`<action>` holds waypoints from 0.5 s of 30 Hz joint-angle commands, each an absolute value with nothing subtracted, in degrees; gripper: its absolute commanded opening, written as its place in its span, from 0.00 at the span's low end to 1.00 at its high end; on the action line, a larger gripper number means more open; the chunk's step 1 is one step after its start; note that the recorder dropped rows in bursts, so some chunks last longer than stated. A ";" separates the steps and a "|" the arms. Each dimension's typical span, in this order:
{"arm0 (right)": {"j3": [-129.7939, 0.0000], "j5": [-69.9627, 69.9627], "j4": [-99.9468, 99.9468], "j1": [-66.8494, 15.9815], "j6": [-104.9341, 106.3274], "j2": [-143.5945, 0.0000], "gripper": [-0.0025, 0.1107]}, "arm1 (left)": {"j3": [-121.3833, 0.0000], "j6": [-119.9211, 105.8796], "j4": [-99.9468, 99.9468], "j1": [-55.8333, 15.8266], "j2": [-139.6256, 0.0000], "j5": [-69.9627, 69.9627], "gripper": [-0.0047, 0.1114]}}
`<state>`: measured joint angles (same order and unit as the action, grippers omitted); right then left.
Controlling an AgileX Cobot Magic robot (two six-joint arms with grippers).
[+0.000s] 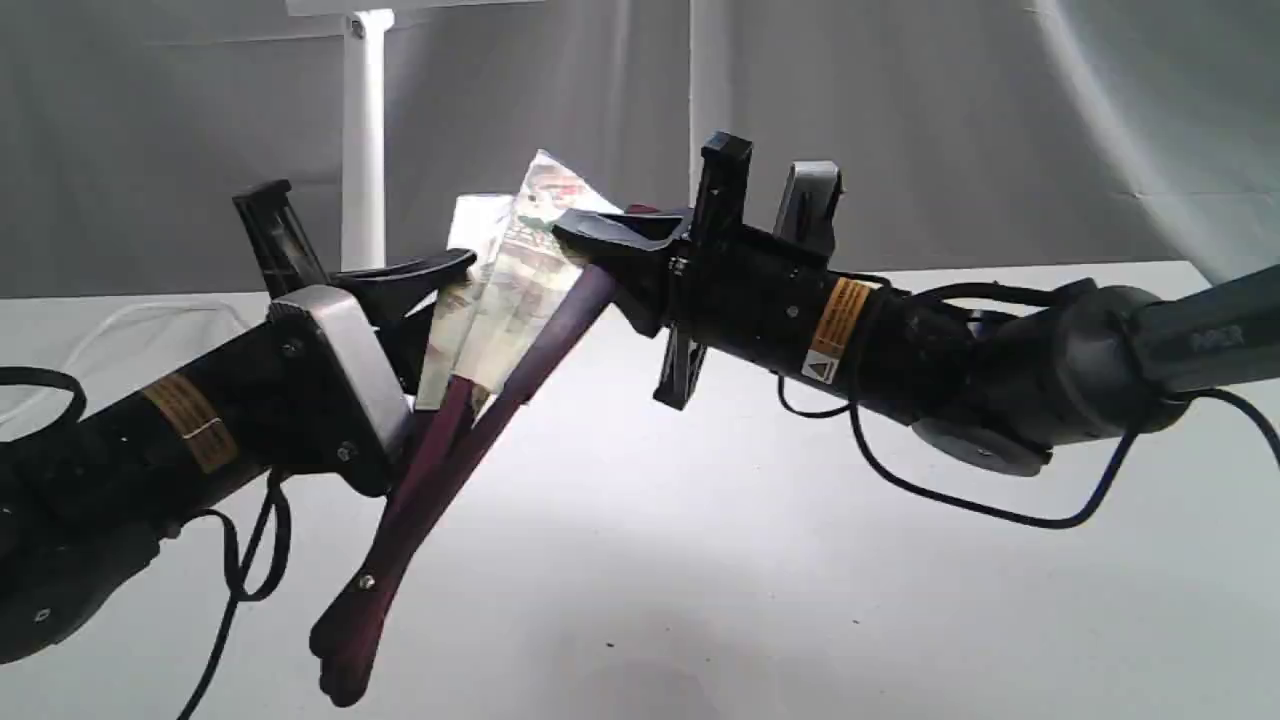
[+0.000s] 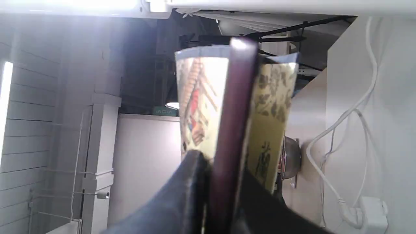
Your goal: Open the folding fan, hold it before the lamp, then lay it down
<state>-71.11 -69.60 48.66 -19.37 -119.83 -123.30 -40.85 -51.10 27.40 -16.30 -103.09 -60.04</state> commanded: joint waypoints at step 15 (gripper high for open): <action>-71.37 -69.96 52.73 -15.16 -117.60 -123.20 0.02 | -40.94 -38.08 21.92 -16.59 -102.79 -60.09 0.77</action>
<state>-71.11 -69.52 52.42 -15.95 -118.07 -123.30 -40.85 -39.72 23.08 -16.30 -103.09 -60.21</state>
